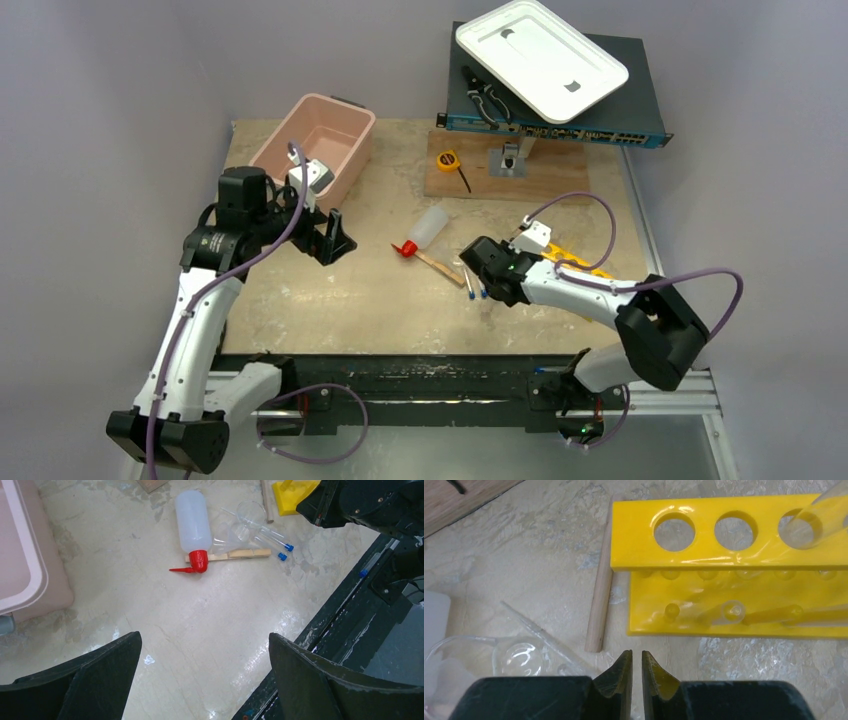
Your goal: Organize the chemistry lab equipment
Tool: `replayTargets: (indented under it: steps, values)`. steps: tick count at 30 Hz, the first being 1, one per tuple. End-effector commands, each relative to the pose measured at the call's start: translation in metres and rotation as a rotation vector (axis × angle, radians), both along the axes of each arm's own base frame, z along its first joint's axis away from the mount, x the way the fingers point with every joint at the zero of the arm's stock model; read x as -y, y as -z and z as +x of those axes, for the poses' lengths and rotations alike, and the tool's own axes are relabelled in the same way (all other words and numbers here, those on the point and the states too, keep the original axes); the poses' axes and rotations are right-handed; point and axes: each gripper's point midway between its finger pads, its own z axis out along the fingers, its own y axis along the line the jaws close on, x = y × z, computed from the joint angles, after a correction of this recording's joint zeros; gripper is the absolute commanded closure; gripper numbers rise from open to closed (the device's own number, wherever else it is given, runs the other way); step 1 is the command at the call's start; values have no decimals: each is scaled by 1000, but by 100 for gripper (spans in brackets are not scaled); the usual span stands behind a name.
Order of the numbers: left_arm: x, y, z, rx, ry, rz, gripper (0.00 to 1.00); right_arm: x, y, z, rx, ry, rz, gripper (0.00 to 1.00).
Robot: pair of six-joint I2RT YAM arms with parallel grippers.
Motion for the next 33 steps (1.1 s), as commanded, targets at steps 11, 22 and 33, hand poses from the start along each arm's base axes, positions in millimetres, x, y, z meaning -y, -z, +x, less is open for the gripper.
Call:
replayTargets:
  steps: [11, 22, 33]
  values:
    - [-11, -11, 8, 53, -18, 47, 1, 49, 16, 30, 14, 238, 6, 89]
    - [-19, 0, 20, 45, -48, 84, 1, 82, 15, 51, 25, 320, 0, 90]
    - [-58, 19, 106, 9, -245, 286, 0, 14, -40, 69, 116, 36, -7, 53]
